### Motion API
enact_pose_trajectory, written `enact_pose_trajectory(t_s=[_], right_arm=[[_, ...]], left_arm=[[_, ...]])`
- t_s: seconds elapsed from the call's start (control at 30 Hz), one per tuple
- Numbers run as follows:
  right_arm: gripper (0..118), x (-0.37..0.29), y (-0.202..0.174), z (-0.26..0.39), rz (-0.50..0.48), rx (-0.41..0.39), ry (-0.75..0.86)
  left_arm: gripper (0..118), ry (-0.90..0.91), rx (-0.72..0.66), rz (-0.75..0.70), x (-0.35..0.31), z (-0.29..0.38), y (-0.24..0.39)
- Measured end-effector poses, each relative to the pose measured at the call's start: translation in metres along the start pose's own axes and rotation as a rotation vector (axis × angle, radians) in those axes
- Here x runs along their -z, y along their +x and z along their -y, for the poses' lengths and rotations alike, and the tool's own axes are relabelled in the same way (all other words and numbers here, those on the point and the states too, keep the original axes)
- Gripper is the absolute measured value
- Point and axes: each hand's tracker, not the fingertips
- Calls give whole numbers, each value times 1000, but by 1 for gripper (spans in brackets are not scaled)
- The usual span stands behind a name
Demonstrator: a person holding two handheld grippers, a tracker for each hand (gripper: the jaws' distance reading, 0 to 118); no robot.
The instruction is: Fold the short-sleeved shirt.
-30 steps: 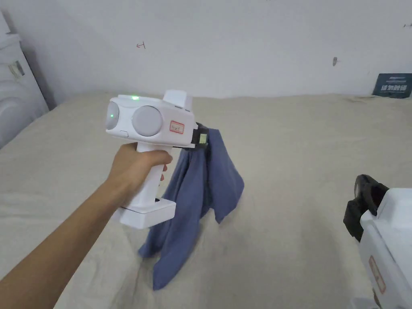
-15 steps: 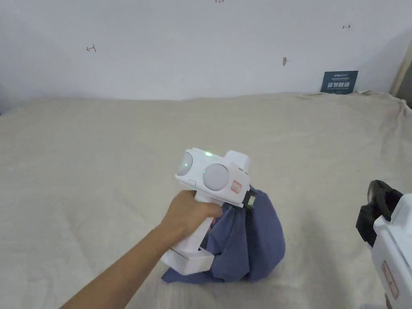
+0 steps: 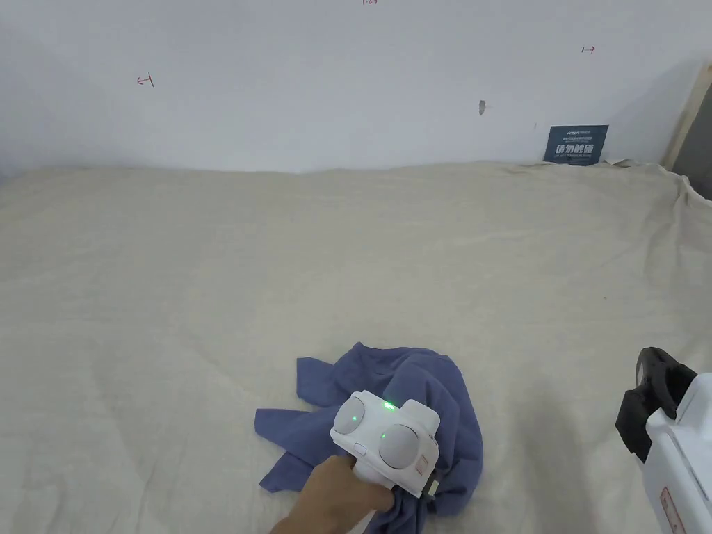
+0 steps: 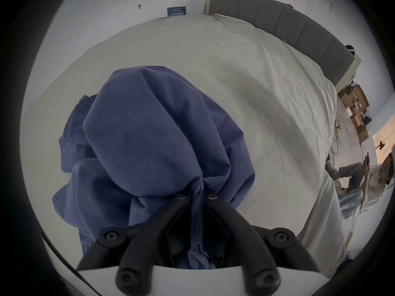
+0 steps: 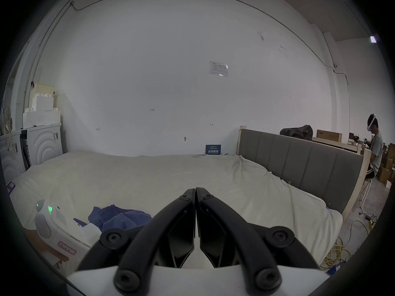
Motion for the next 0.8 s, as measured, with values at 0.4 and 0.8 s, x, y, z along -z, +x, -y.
enact_pose_trajectory(t_s=[0.4, 0.8], right_arm=[[0, -1, -11, -10, -27, 6, 17], [0, -1, -24, -29, -54, -8, 73]], left_arm=[[117, 167, -71, 39, -54, -7, -8], [117, 656, -163, -201, -175, 16, -49]])
